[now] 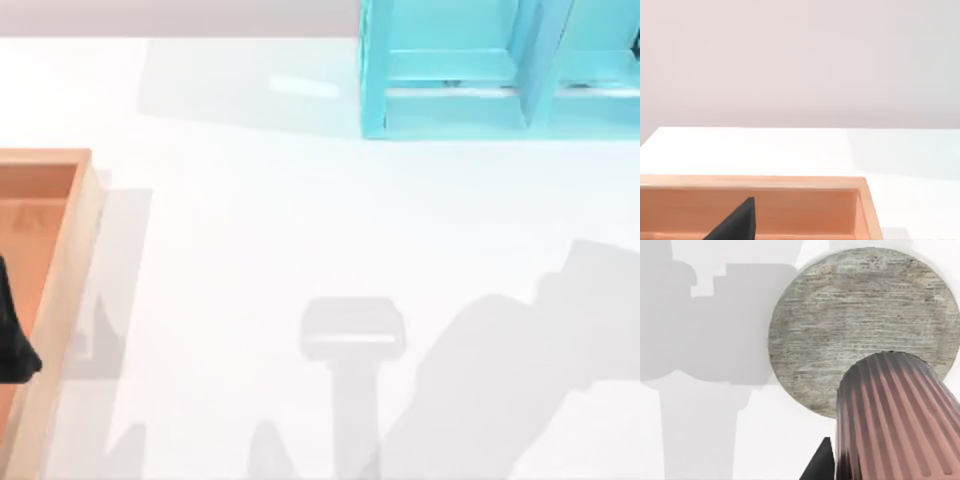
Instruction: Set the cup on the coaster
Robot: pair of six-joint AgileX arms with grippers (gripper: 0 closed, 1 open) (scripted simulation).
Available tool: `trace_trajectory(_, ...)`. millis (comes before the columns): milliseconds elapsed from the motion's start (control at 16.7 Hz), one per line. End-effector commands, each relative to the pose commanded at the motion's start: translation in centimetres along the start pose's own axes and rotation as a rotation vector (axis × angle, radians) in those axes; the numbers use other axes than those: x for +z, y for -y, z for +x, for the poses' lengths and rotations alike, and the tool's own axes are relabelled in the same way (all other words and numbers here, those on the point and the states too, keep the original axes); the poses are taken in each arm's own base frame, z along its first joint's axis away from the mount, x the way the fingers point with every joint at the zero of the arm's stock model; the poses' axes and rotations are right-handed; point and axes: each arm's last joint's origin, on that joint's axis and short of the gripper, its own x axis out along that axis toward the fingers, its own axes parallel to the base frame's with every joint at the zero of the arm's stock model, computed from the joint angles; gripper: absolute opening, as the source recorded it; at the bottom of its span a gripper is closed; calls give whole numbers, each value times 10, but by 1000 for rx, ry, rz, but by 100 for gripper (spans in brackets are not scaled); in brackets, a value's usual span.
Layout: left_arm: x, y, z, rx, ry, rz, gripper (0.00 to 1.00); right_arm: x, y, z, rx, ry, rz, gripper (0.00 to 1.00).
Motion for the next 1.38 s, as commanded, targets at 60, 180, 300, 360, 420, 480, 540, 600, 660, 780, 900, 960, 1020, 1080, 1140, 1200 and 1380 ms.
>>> trace_trajectory(60,0,0,0,0,0,0,100,0,0,0,0,0,0,0)
trace_trajectory(180,0,0,0,0,0,0,100,1,-1,3,2,-5,-4,0)
trace_trajectory(300,0,0,0,0,0,0,100,1,-1,12,2,-3,-3,0)
trace_trajectory(360,0,0,0,0,0,0,100,2,0,20,0,2,-1,0)
trace_trajectory(420,0,0,0,0,0,0,100,2,0,28,-3,9,0,0)
trace_trajectory(480,0,0,0,0,0,0,100,3,0,38,-5,12,-1,0)
trace_trajectory(540,0,0,0,0,0,0,100,2,0,48,-4,10,-2,0)
trace_trajectory(600,0,0,0,0,0,0,100,2,0,57,-3,5,-1,0)
trace_trajectory(660,0,0,0,0,0,0,100,1,0,63,-1,2,-1,0)
trace_trajectory(780,0,0,0,0,0,0,100,1,0,65,0,0,0,0)
trace_trajectory(900,0,0,0,0,0,0,100,1,0,65,0,0,0,0)
trace_trajectory(960,0,0,0,0,0,0,100,1,0,65,0,0,0,8)
trace_trajectory(1020,0,0,0,0,0,0,100,1,0,65,0,0,0,15)
trace_trajectory(1080,0,0,0,0,0,0,100,1,0,65,0,0,0,23)
trace_trajectory(1140,0,0,0,0,0,0,100,1,0,65,0,0,0,30)
trace_trajectory(1200,0,0,0,0,0,0,100,1,0,65,0,0,0,38)
trace_trajectory(1380,0,0,0,0,0,0,100,1,0,65,0,0,0,60)
